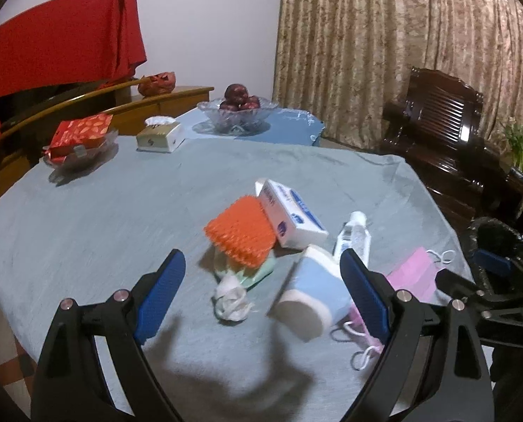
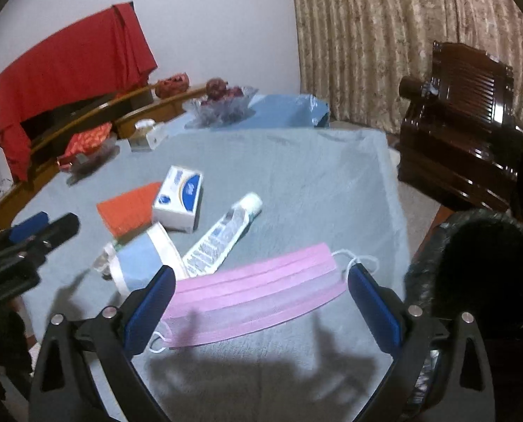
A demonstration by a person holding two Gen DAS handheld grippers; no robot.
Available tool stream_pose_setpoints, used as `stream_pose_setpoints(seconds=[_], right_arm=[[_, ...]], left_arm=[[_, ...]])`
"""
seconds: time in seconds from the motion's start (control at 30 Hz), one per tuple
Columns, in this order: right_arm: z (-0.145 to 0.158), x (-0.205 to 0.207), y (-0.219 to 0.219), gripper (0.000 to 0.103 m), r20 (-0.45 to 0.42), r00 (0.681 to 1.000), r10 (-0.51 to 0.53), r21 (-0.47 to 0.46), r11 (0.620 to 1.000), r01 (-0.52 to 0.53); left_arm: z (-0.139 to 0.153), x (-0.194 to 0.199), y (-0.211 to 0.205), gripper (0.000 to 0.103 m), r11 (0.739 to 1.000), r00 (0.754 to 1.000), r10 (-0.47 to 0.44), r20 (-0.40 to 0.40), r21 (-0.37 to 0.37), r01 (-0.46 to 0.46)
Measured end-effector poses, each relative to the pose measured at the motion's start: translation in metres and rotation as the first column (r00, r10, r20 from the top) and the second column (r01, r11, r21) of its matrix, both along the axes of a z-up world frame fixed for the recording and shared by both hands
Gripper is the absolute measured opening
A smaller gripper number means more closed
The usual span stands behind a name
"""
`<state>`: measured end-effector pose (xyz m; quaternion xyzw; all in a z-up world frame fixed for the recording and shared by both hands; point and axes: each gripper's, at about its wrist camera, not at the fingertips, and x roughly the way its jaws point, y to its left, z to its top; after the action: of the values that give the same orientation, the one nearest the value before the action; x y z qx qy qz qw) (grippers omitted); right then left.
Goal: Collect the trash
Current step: 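Move both tools back over the remaining trash on the table, then grasp the pink face mask with the right gripper while the left gripper grasps the paper cup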
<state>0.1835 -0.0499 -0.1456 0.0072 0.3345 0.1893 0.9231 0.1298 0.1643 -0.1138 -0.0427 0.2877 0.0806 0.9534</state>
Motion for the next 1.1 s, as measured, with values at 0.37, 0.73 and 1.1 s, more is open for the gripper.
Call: stream_pose_setpoints(seconds=[0.37, 0.73, 1.1], right_arm=[[-0.037, 0.019, 0.013, 0.097, -0.102, 0.994, -0.043, -0.070, 0.997, 0.036], [-0.051, 0.027, 0.021, 0.079, -0.170, 0.985, -0.017, -0.104, 0.995, -0.001], [-0.047, 0.021, 0.027, 0.008, -0.161, 0.981, 0.111, -0.033, 0.992, -0.118]], left_arm=[[-0.020, 0.005, 0.007, 0.087, 1.000, 0.999, 0.005, -0.036, -0.002, -0.005], [-0.031, 0.014, 0.005, 0.087, 1.000, 0.998, -0.009, -0.058, -0.017, 0.008], [-0.039, 0.019, -0.003, 0.087, 0.999, 0.996, -0.034, -0.084, -0.035, 0.031]])
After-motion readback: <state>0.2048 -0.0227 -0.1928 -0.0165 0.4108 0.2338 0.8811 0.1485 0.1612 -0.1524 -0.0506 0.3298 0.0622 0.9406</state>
